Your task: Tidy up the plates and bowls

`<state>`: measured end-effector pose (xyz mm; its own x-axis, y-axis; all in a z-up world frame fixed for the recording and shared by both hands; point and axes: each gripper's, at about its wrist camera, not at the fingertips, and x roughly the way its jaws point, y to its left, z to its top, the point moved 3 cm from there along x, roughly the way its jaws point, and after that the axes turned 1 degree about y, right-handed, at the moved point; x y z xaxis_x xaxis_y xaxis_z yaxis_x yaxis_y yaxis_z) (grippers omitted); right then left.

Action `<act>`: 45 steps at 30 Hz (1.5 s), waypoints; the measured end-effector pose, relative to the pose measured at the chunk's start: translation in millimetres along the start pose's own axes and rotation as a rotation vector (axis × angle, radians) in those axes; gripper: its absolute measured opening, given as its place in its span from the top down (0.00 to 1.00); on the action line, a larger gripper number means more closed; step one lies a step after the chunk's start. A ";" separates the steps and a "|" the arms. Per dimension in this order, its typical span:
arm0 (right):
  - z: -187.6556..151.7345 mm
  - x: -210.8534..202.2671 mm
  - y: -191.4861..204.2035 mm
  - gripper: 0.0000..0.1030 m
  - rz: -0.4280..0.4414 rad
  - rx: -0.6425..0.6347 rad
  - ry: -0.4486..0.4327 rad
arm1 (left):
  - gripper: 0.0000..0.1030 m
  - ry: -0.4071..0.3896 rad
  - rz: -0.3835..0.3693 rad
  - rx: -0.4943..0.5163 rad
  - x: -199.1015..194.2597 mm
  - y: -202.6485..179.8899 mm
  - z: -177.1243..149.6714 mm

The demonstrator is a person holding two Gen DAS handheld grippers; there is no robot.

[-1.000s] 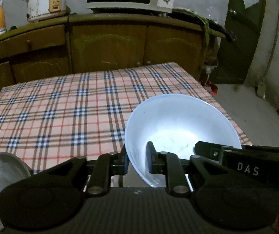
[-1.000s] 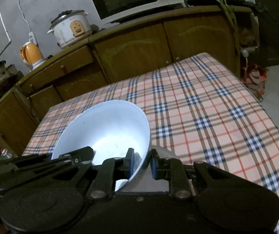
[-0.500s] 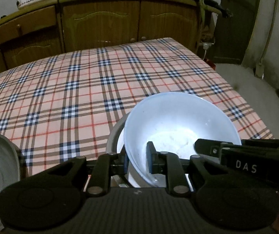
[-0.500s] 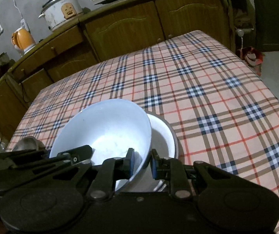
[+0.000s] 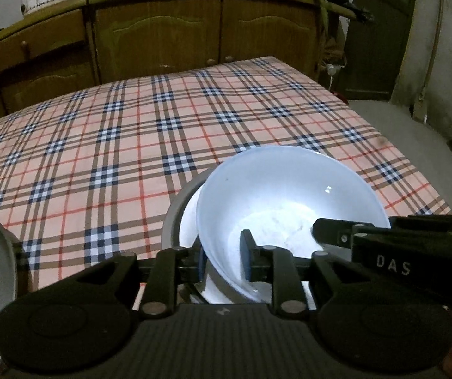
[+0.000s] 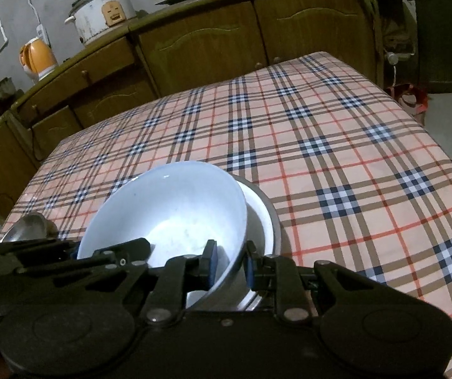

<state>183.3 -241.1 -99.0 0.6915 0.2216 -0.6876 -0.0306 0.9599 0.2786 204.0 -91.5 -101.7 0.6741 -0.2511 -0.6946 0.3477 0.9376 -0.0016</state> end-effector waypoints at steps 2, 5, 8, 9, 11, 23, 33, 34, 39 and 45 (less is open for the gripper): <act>1.4 0.0 -0.3 0.76 -0.005 0.010 0.008 | 0.75 0.001 -0.003 -0.002 0.4 -0.1 -0.2; 3.2 -0.2 0.7 0.74 -0.007 0.007 0.024 | 0.74 0.008 -0.012 -0.017 0.5 1.5 0.1; 5.4 1.1 2.6 0.69 -0.004 0.001 0.058 | 0.72 0.022 -0.021 -0.027 0.0 1.7 1.4; 6.3 1.6 3.5 0.65 0.000 0.002 0.071 | 0.72 0.026 -0.024 -0.025 -0.3 1.2 1.9; 9.3 2.8 2.9 0.65 0.005 0.019 0.101 | 0.72 0.040 -0.026 -0.029 -0.5 1.6 2.8; 25.7 9.5 -1.3 0.60 0.039 0.052 0.237 | 0.56 0.087 -0.077 0.014 -0.6 1.1 6.0; 40.2 1.7 -14.3 0.45 0.128 0.090 0.228 | 0.39 0.036 -0.081 0.028 -9.3 1.8 10.1; 40.9 -1.0 -12.2 0.44 0.118 0.069 0.215 | 0.31 0.029 -0.054 0.028 -10.3 2.2 10.2; 43.4 -15.9 -12.5 0.34 0.037 0.010 0.132 | 0.31 0.019 -0.036 -0.015 -12.9 14.1 10.9; 35.3 -37.0 -24.6 0.34 -0.101 0.024 -0.024 | 0.26 -0.022 -0.014 -0.035 -25.4 21.7 14.3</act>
<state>183.9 -278.9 -56.7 0.7075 0.1193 -0.6966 0.0573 0.9727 0.2248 203.7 -68.2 -73.8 0.6833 -0.2693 -0.6787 0.3346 0.9417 -0.0368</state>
